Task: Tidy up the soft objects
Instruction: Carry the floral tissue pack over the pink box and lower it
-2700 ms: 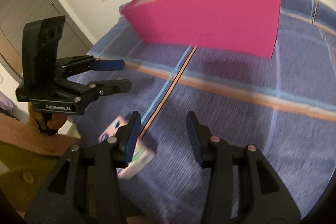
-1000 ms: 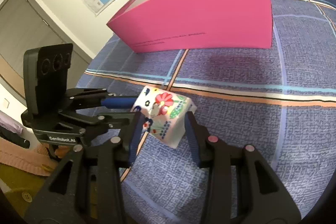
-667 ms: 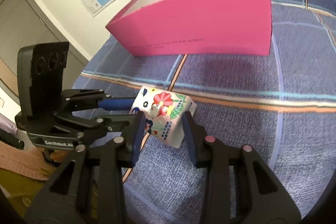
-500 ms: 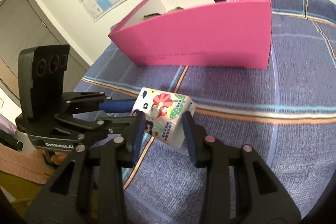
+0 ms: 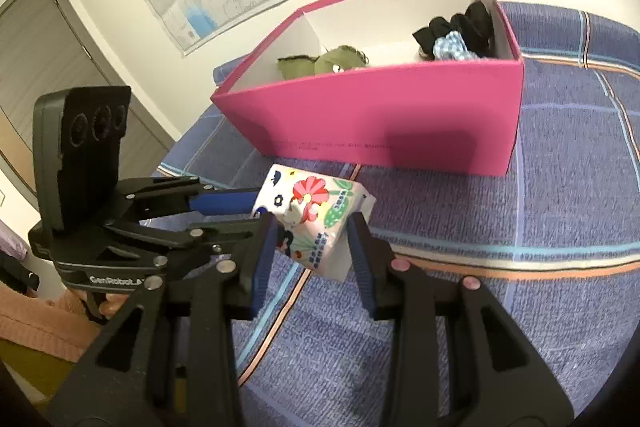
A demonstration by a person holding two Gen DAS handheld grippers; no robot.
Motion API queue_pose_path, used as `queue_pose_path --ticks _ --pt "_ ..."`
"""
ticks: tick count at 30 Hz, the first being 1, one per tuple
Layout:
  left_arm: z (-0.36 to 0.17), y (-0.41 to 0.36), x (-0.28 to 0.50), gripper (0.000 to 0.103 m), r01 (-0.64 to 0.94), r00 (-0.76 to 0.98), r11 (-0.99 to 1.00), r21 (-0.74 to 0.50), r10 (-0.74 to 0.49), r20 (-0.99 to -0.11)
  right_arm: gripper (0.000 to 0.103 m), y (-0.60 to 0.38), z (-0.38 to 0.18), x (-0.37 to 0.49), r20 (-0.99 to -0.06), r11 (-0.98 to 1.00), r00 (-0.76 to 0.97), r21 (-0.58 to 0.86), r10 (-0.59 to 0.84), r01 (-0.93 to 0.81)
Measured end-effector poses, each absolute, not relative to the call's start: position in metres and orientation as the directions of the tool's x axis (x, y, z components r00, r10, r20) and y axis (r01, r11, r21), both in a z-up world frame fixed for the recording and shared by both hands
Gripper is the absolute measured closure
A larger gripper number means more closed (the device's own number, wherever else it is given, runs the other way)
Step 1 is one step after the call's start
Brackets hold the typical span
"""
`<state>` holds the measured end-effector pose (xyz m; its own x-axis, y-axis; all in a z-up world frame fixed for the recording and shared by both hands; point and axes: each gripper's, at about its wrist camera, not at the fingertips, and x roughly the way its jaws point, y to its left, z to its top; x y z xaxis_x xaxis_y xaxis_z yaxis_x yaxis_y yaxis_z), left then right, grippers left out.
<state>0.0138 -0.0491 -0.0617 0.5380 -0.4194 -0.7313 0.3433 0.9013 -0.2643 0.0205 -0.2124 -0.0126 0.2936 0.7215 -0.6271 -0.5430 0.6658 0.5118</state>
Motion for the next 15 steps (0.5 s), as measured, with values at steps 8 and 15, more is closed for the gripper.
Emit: queue_pose_path --ticks 8,15 --pt "-0.0580 -0.0498 0.0198 0.066 0.337 0.547 0.909 -0.244 -0.400 -0.736 0.063 -0.2133 -0.0110 0.0276 -0.614 0.657 0.294 0.525 0.733 -0.542" --pt "-0.0564 -0.0470 0.0239 0.066 0.322 0.554 0.914 -0.247 -0.393 -0.734 0.063 -0.2104 -0.0106 0.0291 -0.613 0.653 0.291 0.520 0.734 -0.550"
